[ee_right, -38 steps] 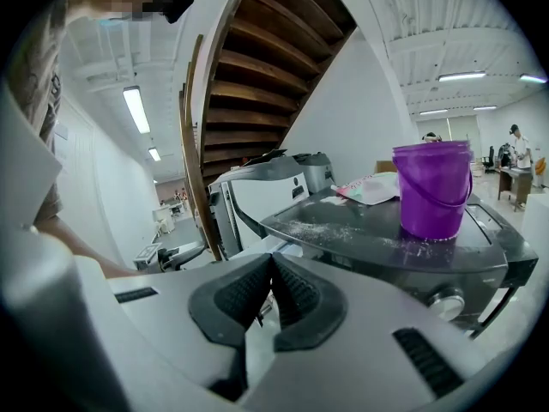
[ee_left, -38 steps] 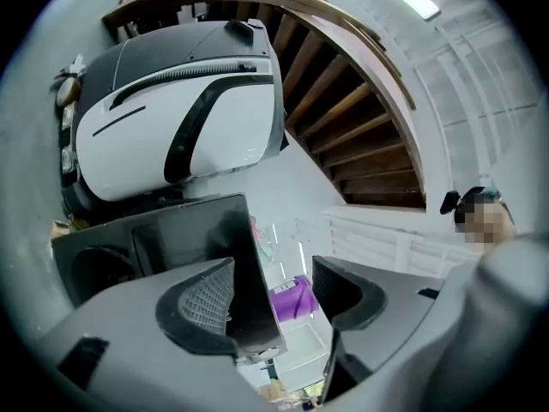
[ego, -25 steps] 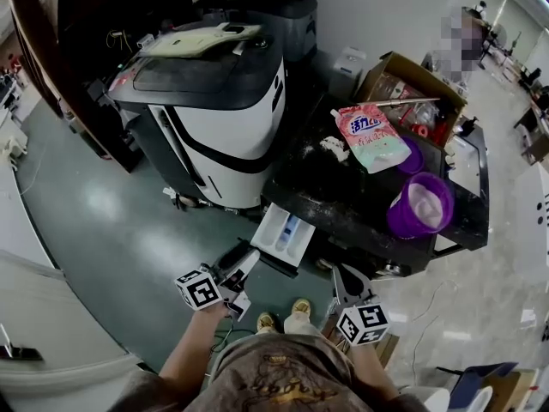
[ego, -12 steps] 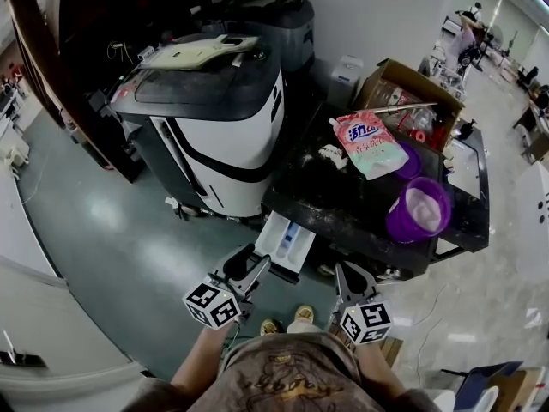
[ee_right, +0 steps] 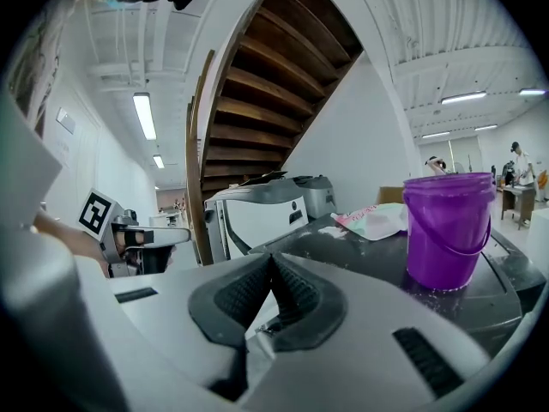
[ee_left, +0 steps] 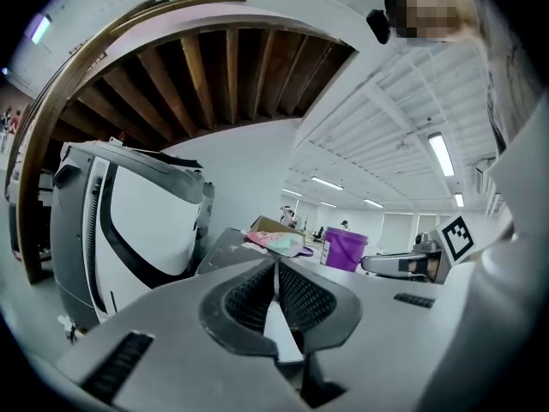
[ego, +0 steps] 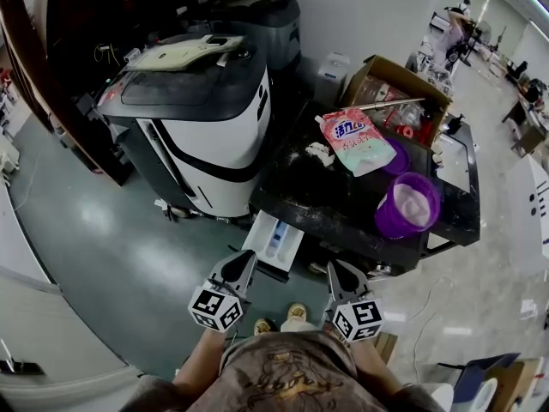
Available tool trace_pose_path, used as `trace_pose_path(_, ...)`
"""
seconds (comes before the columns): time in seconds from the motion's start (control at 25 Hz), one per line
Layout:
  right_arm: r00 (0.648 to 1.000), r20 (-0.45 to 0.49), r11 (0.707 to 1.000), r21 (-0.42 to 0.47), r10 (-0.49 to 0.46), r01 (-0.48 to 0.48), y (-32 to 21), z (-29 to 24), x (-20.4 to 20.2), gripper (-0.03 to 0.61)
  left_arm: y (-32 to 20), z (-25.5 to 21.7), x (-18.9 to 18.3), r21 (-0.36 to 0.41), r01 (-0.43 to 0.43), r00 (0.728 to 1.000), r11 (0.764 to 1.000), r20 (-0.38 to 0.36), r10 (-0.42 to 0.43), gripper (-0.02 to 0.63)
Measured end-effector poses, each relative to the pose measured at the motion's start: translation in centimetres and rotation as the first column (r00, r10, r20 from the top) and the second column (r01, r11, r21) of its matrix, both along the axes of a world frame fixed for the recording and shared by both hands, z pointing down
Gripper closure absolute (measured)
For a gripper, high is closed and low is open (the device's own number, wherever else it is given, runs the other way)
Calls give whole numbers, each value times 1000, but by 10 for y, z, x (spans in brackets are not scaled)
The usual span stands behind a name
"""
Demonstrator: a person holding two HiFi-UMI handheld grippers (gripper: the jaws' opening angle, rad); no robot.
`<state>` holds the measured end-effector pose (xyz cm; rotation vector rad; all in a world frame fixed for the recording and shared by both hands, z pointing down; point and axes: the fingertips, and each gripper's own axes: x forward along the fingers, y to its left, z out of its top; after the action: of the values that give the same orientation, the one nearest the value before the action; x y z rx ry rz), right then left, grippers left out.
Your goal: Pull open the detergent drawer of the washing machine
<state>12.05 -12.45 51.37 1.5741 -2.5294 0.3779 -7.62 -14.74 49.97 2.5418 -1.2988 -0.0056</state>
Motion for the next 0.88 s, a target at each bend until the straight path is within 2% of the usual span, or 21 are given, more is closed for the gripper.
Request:
trace_pose_path(0.2, 1000, 12, 1000, -13, 12, -12, -1, 8, 7, 577, -5, 12, -3, 1, 29, 996, 1000, 79, -29, 592)
trace_pose_path(0.36, 999, 18, 999, -13, 34, -34, -4, 9, 13, 577, -8, 13, -6, 2, 41, 994, 999, 101, -41, 592)
trace_pose_path(0.88, 998, 24, 999, 0, 52, -52, -9, 3, 23, 581, -12, 13, -2, -29, 51, 997, 998, 53, -50, 592)
